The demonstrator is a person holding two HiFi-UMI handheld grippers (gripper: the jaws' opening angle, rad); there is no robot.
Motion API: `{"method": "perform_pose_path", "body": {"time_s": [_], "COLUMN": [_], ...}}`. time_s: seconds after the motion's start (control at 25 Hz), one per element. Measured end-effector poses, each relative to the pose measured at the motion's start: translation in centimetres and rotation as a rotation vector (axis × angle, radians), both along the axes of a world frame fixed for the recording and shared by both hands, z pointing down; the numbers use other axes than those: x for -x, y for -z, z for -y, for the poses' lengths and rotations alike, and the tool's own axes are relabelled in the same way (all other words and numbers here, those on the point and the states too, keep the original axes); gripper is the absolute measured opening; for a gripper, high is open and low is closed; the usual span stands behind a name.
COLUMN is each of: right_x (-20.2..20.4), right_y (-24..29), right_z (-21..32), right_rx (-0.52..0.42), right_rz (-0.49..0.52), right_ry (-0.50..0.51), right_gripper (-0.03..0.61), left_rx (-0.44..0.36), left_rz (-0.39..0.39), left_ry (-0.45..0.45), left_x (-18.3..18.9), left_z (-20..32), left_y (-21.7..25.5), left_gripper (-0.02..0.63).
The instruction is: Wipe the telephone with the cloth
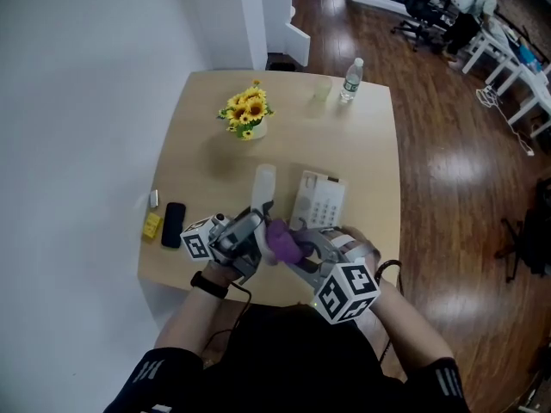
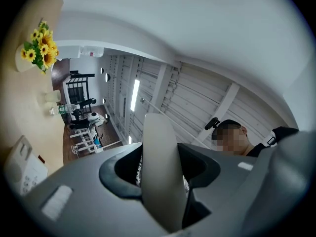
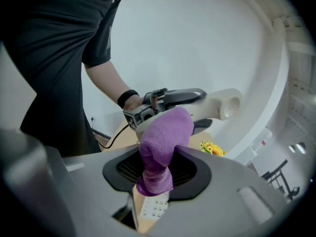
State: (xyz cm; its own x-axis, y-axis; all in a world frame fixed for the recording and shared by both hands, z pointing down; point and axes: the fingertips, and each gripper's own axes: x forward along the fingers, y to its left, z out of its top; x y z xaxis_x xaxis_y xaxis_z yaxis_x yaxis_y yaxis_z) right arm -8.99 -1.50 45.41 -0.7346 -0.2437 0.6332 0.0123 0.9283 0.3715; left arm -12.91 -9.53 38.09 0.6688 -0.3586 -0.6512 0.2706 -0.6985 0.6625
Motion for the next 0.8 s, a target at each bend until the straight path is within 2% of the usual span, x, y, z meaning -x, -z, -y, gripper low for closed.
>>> {"method": "perform_pose_path", "body": {"time_s": [0.32, 0.48, 0.6, 0.8], "right_x": [-0.1, -1.0, -2.5, -5.7], "right_y": [-3.1, -4.9, -6.6, -12.2], "right_z": [-3.8, -4.8, -2.2, 7.2], "right_rx": [0.069, 0.153, 0.225, 0.312], "right_rz": [-0.066, -0.069, 0.001, 0.064], "right_ry": [0.076, 0.067, -0.051, -0.364], "right_gripper": [0.137, 0.137, 0.137, 0.137], "left_rx": [0.012, 0.028, 0.036, 0.082], "left_rz": [0.02, 0.031, 0.098, 0.229], "left_ry": [0.01, 0.025, 0.037, 0.077], "left_x": [0.2, 0.5, 0.6, 1.1], "left_z": [0.1, 0.3, 0.3, -0.1], "left_y": [-0.3, -0.8, -1.5, -3.5], "left_gripper": [0.21, 0.21, 0.21, 0.21]}}
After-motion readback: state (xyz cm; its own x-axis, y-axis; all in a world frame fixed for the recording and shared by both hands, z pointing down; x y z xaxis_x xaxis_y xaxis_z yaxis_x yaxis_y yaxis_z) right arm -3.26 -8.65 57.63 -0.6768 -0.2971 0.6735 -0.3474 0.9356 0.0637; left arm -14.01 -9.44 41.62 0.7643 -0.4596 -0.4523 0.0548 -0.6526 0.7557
